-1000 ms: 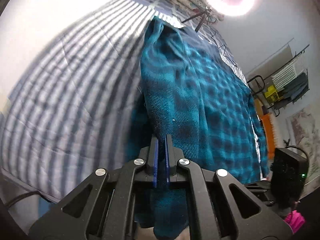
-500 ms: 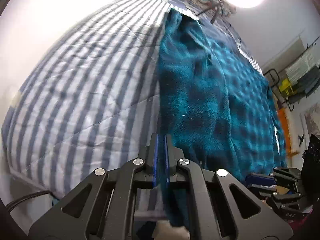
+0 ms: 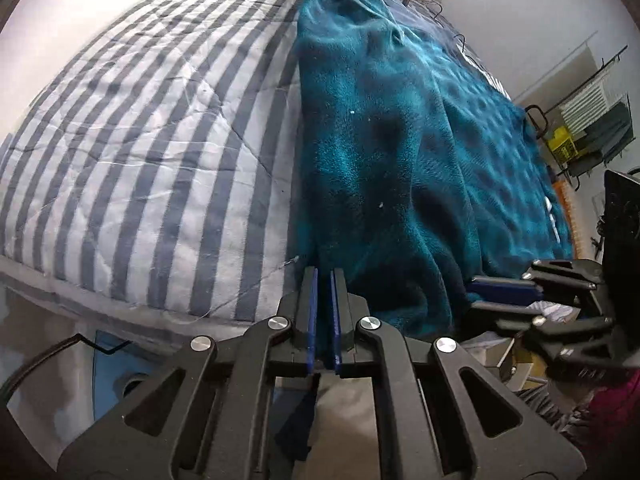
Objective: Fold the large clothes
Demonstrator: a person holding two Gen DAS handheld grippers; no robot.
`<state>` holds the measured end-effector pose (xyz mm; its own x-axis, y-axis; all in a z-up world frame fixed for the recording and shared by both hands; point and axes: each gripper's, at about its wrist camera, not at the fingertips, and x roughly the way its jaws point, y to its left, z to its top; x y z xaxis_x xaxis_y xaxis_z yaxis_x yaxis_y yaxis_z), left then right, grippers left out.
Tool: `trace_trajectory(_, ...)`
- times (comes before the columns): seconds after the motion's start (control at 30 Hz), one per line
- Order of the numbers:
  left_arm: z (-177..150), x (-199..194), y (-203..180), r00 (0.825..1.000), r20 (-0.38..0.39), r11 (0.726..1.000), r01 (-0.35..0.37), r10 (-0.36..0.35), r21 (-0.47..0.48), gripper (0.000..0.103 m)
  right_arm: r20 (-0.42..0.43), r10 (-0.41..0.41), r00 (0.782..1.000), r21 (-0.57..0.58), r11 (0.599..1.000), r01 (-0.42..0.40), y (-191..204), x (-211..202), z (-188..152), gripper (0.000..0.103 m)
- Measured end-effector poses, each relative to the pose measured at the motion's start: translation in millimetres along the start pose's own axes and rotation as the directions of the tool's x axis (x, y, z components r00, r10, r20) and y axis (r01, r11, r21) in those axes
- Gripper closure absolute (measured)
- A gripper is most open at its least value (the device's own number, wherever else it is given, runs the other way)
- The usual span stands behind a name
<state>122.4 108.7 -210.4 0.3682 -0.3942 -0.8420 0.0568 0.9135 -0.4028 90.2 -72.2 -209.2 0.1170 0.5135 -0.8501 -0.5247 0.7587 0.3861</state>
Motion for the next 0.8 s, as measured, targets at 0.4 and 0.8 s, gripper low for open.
trace_trajectory(0.4, 3.4, -7.1, 32.5, 0.986, 0.075, 0.952, 0.165, -0.15, -0.259, 0.035, 0.2, -0.023, 0.98, 0.108, 0.994, 0.002, -29.7, -44.3, 22.2, 0.069)
trace_trajectory(0.8, 7.2, 17.7, 19.5, 0.985, 0.051, 0.953, 0.174, -0.166, -0.248, 0.095, 0.167, -0.065, 0.984, 0.116, 0.992, 0.046, -41.4, -1.5, 65.3, 0.068)
